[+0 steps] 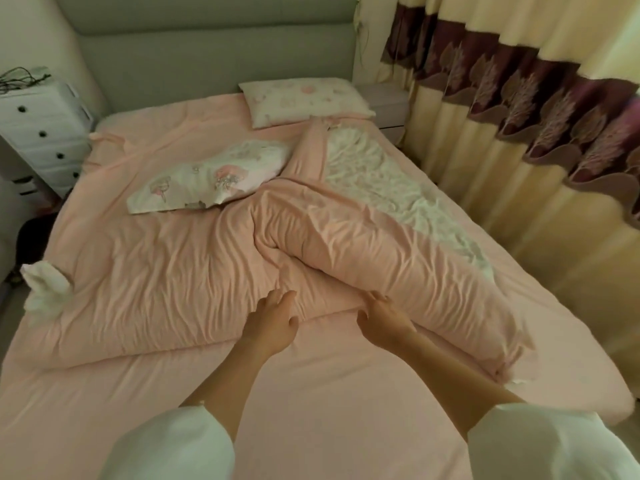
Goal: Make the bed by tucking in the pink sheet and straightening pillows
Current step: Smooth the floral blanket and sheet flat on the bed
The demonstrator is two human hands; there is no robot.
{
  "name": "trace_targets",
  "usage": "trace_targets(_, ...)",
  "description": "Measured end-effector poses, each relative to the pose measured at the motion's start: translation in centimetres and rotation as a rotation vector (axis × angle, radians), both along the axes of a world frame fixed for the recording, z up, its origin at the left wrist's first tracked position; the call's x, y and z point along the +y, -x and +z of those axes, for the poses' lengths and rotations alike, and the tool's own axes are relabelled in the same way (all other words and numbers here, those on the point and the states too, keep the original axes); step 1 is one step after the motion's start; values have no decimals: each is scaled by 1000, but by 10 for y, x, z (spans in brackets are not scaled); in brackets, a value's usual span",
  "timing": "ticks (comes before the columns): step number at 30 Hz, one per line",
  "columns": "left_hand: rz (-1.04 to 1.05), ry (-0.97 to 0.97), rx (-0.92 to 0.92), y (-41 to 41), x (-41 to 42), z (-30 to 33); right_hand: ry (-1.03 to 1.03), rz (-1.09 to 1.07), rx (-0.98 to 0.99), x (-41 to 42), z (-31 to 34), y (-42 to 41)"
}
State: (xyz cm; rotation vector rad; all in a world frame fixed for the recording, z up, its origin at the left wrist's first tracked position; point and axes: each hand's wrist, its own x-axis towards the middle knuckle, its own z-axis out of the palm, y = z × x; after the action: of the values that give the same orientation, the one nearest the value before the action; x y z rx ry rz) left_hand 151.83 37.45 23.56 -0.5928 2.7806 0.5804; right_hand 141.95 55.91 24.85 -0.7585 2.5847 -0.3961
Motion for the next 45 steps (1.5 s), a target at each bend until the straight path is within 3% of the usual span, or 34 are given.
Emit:
trace_targets(7, -91, 45, 49, 101, -23, -7, -51, -100, 24, -12, -6, 95)
trace_targets(17, -235, 394, -65, 259, -60, -48, -185, -162, 102, -44, -56, 224)
trace_targets(22, -270, 499, -130, 309, -74, -104, -255, -190, 144, -60, -94, 302)
trace_targets(26, -262, 490, -117, 311, -80, -161, -275, -287, 20, -70, -133, 342)
trace_targets(29, -238, 445, -120, 320, -92, -189, -299, -275, -91, -80, -181, 338)
trace_targets(33, -219, 405, -122, 332, -100, -210, -265, -306, -70, -87, -212, 345)
trace_targets(39, -192, 417, -108, 325, -93, -199, -130, -246, 246, -80, -210, 325)
trace_targets(45, -249, 485, 67, 273, -71, -157, 45, -229, 420, -44, -177, 251)
